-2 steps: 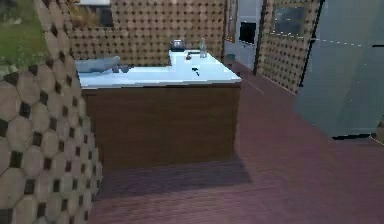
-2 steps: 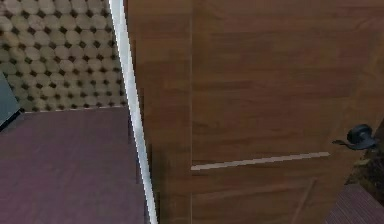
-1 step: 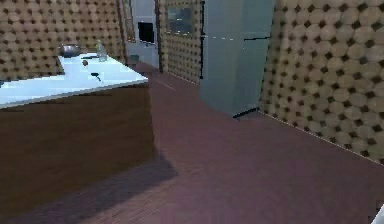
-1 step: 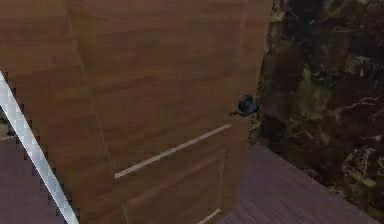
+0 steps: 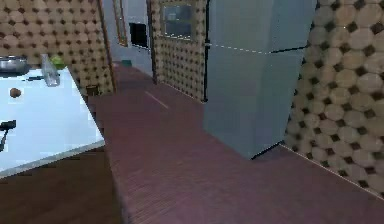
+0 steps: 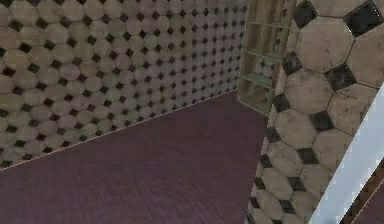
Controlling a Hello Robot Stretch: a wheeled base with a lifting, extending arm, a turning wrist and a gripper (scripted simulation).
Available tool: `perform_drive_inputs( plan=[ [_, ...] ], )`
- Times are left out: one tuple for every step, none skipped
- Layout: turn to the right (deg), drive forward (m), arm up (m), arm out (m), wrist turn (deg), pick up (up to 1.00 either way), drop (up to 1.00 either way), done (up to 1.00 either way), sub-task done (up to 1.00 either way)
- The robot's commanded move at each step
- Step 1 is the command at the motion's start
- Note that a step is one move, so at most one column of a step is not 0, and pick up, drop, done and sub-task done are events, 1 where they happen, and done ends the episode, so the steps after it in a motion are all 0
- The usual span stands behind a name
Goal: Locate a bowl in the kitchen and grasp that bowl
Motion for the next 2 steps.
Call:
perform_drive_inputs(
  plan=[
    [0.0,0.90,0.00,0.00,0.0,0.00,0.00,0.00,0.00],
    [45.0,0.00,0.00,0.00,0.0,0.00,0.00,0.00,0.00]
  ],
)
